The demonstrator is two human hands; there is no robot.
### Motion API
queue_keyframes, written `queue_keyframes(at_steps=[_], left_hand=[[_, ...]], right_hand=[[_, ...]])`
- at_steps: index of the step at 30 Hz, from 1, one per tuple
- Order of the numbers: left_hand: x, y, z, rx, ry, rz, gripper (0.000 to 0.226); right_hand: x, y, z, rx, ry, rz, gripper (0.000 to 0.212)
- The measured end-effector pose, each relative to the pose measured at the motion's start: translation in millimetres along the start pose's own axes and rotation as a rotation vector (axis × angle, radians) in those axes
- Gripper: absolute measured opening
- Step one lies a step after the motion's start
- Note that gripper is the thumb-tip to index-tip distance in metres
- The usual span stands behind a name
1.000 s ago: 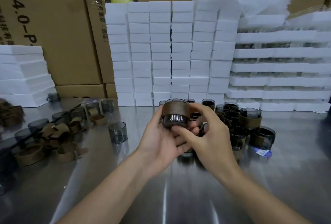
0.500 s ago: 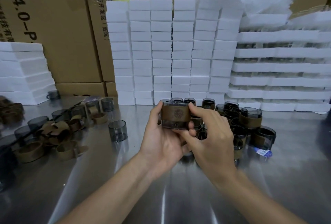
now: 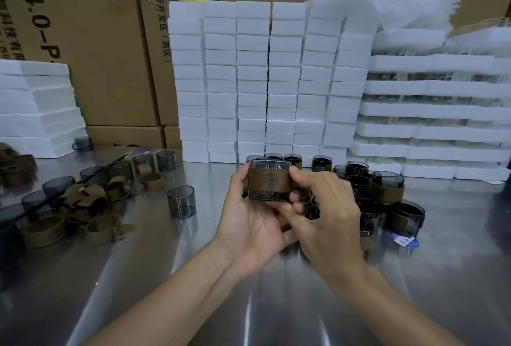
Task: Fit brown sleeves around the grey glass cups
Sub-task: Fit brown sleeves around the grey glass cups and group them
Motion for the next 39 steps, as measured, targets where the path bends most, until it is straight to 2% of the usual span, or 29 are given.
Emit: queue_keyframes(at_steps=[3, 5, 9, 11, 13, 16, 18, 20, 23, 27, 29, 33, 35, 39], left_hand=[[0, -1, 0, -0.009, -0.005, -0.016, 0.075], [-2, -3, -2, -0.053, 0.016, -0.082, 0.082], [-8, -7, -4, -0.176, 0.127, -0.329, 0.081], [-12, -9, -4, -0.216, 0.136, -0.493, 0.082], [-23, -13, -4, -0.303, 0.2, -0.758, 0.075], [-50, -24, 4, -0.436, 0.502, -1.319, 0.045], [-73, -38, 10, -0.593, 0.709, -1.827, 0.026], [-91, -52, 15, -0.72, 0.813, -2.1, 0.019], [-109, -75, 22, -0.901, 0.715, -2.091, 0.034], [-111, -105, 28, -1.053, 0.274, -2.214, 0.073], [-110, -118, 26, -1.065, 0.14, -2.181, 0.077], [-113, -134, 23, -1.062, 0.211, -2.093, 0.069], [-114, -140, 22, -1.057, 0.256, -2.029, 0.069], [-116, -153, 16, -1.09, 0.268, -1.901, 0.082]], right_hand=[[-1, 0, -1, 0.042, 0.031, -0.055, 0.045], [-1, 0, -4, 0.099, 0.114, -0.107, 0.05], [1, -2, -10, 0.329, 0.363, -0.345, 0.066], [1, -2, -10, 0.394, 0.369, -0.41, 0.059], [-1, -3, -10, 0.427, 0.365, -0.424, 0.045], [-10, -6, -12, 0.401, 0.376, -0.343, 0.033], [-20, -9, -20, 0.363, 0.434, -0.278, 0.024], [-38, -5, -38, 0.324, 0.485, -0.211, 0.018], [-81, 18, -70, 0.37, 0.496, -0.034, 0.023], [-145, 68, -88, 0.644, 0.46, 0.326, 0.03], [-171, 87, -85, 0.784, 0.456, 0.458, 0.032], [-191, 103, -72, 0.996, 0.436, 0.618, 0.036], [-195, 106, -65, 1.043, 0.434, 0.644, 0.036], [-201, 108, -58, 1.091, 0.39, 0.718, 0.039]])
Point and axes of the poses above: each hand's wrist, its own z-axis away from the middle knuckle, its own y-axis out of the palm, x = y × z, the point moved 2 cm from there along -z, towards the middle knuckle, and after that the axes turned 8 degrees about z, right-handed, at the moved point
